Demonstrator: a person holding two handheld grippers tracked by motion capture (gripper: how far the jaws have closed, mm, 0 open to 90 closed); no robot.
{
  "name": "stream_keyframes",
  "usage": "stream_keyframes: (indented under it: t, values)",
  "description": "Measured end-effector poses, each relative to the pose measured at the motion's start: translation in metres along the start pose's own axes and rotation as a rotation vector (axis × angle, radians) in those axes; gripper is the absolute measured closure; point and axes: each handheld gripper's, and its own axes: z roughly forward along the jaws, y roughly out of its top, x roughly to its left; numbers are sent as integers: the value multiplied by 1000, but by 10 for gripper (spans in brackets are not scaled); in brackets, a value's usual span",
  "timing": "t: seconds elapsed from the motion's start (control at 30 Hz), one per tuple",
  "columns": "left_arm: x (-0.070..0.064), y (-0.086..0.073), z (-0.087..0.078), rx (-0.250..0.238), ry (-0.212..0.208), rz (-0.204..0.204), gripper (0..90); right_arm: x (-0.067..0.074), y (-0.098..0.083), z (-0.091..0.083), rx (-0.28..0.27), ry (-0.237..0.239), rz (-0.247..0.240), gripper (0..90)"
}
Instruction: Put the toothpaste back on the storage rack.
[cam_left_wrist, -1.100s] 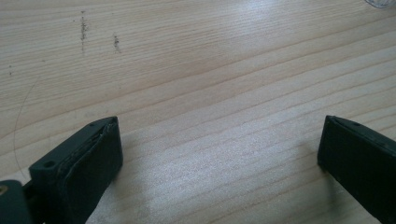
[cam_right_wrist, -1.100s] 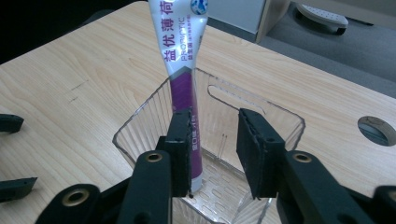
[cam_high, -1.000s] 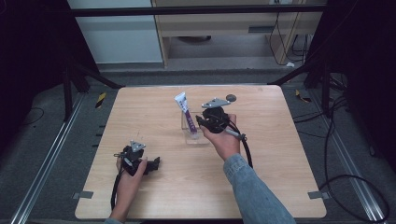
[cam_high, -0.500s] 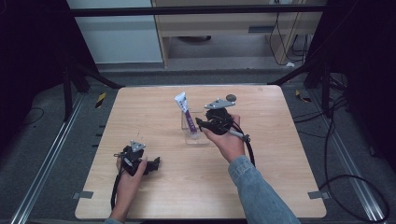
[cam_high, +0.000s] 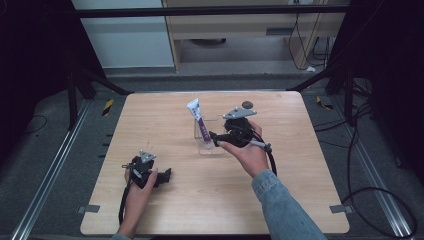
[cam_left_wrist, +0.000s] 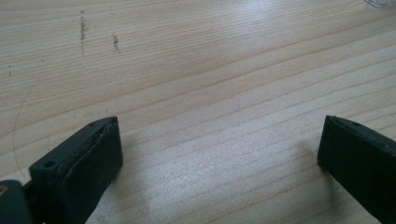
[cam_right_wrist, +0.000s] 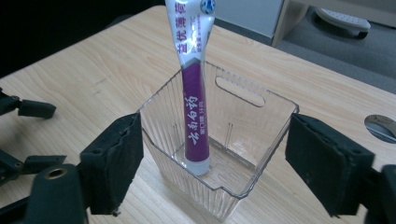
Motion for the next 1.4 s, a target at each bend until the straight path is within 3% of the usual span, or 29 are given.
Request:
stream_keyframes:
  t: [0.1,0.23,0.83,0.93,1.03,1.13,1.4]
  values:
    - [0,0,0,0,0,0,0,-1,0,-3,-21,11,0,135]
    - [0,0,0,0,0,0,0,-4,-2,-4,-27,-29,-9,89]
    - [0,0,0,1,-1,3,0,-22,-20,-29,-32,-62,9,92]
    - [0,0,0,1,-1,3,0,-25,-24,-31,-24,-81,-11,93]
    - [0,0,0,1,-1,3,0,-23,-28,-33,9,-113,-74,91]
    - [0,0,0,0,-1,3,0,-24,-31,-34,14,-116,-83,91]
    - [0,0,0,0,0,3,0,-37,-45,-41,19,-124,-30,107]
